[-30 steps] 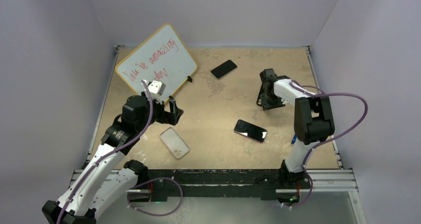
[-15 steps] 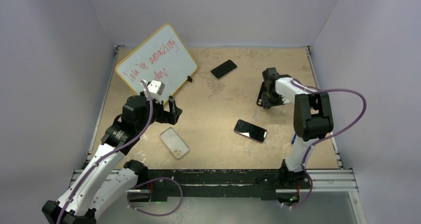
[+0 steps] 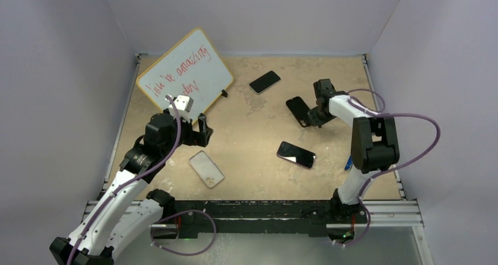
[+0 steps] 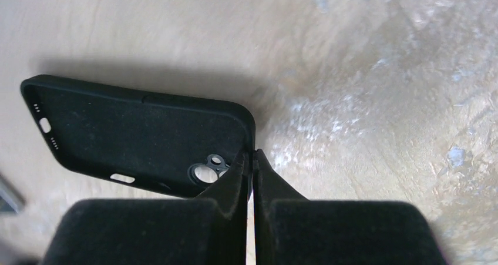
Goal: Put the phone into the phone case
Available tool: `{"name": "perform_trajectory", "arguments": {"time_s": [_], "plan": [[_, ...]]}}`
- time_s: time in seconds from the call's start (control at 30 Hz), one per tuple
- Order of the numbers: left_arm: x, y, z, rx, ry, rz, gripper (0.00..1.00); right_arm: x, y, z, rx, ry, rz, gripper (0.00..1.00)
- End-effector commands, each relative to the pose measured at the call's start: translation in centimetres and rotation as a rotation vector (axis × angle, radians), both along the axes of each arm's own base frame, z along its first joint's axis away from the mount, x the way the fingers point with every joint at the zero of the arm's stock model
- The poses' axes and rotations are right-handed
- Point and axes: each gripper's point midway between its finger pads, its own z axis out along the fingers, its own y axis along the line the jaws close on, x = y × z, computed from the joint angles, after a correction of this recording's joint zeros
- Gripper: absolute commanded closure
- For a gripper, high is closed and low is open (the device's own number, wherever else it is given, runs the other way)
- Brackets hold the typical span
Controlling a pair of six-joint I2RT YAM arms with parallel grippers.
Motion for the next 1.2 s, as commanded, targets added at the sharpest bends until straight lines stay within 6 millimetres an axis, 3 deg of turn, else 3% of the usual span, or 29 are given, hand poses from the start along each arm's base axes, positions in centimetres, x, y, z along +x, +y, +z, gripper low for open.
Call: {"name": "perform_trajectory", "arguments": {"time_s": [0.0,0.17,0.33,0.43,0.7,1.0,1.17], "plan": [[0.6,1.0,1.7,0.007,-0.039,0.063,0.07,0.7,3.0,3.7,0.040,-0.174,0.323,1.00],[0.8,1.5,1.8,0.014,-0.040,0.099,0.07,-1.2,7.8,4.9,0.069,-0.244,0.538,1.00],[0.9,1.7,1.7,0.014,-0.035,0.115,0.08,-3.9,14.2,4.7,0.115,-0.254,0.876,1.00],[0.9,1.8,1.6,0.012,-0.030,0.122,0.09,-5.6,16.2,3.8,0.089,-0.204,1.021,1.00],[1.1,1.6,1.1,0.019,-0.009,0.121,0.11,-8.8,17.2,1.8,0.119,-0.126,1.041,0.99],[1.2,1.6,1.1,0.020,-0.007,0.122,0.11,-9.1,15.8,2.8,0.074,-0.129,0.959,0.68],[1.2,1.6,1.0,0.020,-0.004,0.122,0.11,-10.3,13.8,3.6,0.048,-0.058,0.786,0.52]]}}
